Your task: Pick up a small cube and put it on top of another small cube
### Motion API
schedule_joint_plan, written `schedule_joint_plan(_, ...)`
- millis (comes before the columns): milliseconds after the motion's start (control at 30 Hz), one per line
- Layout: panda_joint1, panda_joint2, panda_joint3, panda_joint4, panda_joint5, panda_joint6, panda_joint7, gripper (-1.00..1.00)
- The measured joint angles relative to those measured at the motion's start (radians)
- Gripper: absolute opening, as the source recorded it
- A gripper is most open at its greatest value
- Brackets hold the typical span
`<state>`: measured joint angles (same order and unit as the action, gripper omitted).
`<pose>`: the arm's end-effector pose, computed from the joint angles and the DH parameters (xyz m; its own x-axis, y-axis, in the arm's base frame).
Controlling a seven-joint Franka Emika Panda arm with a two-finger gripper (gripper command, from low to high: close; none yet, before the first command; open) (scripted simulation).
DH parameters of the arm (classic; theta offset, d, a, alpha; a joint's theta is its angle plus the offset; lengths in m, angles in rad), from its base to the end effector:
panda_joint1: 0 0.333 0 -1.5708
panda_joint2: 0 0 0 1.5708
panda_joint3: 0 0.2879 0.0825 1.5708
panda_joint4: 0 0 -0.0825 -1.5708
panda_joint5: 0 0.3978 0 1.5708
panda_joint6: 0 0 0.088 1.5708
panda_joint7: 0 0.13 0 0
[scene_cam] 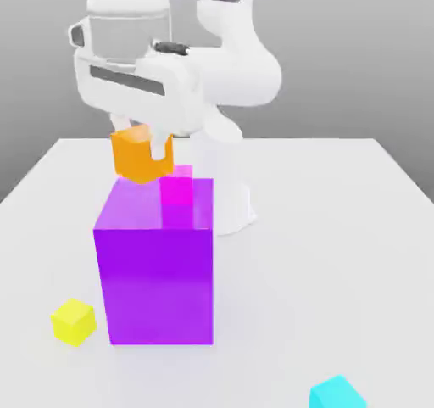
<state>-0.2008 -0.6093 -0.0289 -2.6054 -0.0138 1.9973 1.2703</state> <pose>0.3773 -0.0884 0.3973 0.0816 -0.9967 -0.0035 -0.9967 -0.0816 -0.0022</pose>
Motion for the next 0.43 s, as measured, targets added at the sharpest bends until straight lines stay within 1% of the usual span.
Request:
schedule_joint_plan(167,0.02,-0.181,0.005,-0.078,0.001,-0.103,-0.05,-1.0)
schedule_joint_plan(233,0.022,-0.201,0.006,-0.127,0.002,-0.074,-0.061,-1.0)
schedule_joint_plan(300,0.021,-0.189,0.007,-0.187,0.003,-0.002,-0.064,-1.0)
schedule_joint_plan(333,0.02,-0.18,0.008,-0.218,0.003,0.038,-0.066,1.0)
schedule_joint_plan(433,0.02,-0.18,0.008,-0.218,0.004,0.038,-0.066,1.0)
